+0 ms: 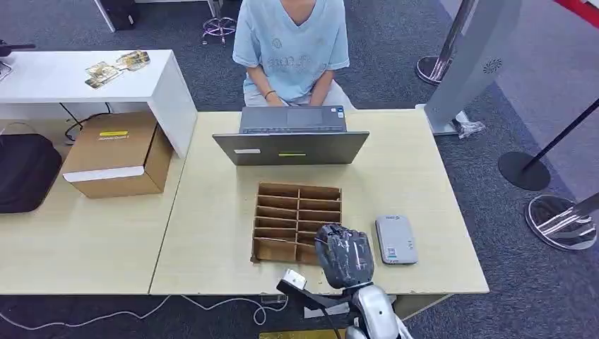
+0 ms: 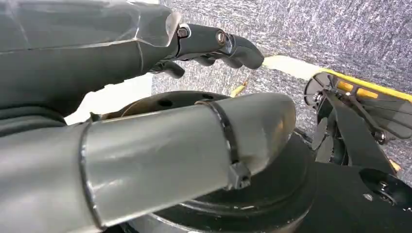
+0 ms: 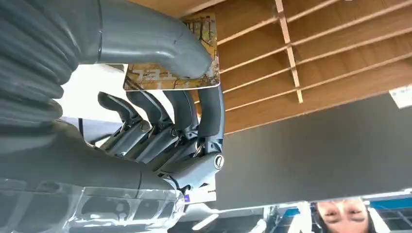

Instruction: Pass the card to the sensor for recognition and then transmit it.

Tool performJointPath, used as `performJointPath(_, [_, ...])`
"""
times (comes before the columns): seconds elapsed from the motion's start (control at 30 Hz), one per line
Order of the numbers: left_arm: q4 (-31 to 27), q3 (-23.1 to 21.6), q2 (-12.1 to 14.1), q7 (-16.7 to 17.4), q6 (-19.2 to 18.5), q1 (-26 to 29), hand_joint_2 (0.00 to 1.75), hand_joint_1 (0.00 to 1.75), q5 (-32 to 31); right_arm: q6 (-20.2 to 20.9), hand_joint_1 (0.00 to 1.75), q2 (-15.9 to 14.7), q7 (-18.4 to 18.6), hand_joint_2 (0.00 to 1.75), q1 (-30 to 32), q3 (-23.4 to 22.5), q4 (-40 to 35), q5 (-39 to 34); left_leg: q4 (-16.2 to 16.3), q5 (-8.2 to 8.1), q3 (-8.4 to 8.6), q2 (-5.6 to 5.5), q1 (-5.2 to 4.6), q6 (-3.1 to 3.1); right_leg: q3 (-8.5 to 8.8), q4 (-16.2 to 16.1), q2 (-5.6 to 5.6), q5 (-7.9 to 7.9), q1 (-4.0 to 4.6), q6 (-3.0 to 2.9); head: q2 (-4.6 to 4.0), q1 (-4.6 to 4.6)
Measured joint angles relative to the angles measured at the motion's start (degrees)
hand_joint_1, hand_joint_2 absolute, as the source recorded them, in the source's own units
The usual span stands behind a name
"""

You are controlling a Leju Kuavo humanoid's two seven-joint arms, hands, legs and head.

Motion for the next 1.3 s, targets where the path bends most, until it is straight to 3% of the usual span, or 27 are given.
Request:
performJointPath(0.47, [0.00,-0.02,-0.09,1.20,-2.40,-0.23,0.00,0.00,-4.04,0.22,1.75,0.74,-1.73,1.75,1.71,-0.02,-2.89,-0.68,0.00,0.00,0.01,0.01,0.00,0.00,0.00,0.00,0.03,0.00,0.00,0.00,0.00,0.00])
performJointPath(1.3, [0.00,-0.04,0.11,0.98,-3.91,-0.27,0.00,0.00,-4.44,0.81,1.75,1.07,-2.93,1.75,3.35,0.00,-11.37,0.09,0.00,0.00,0.01,0.01,0.00,0.00,0.00,0.00,0.03,0.00,0.00,0.00,0.00,0.00])
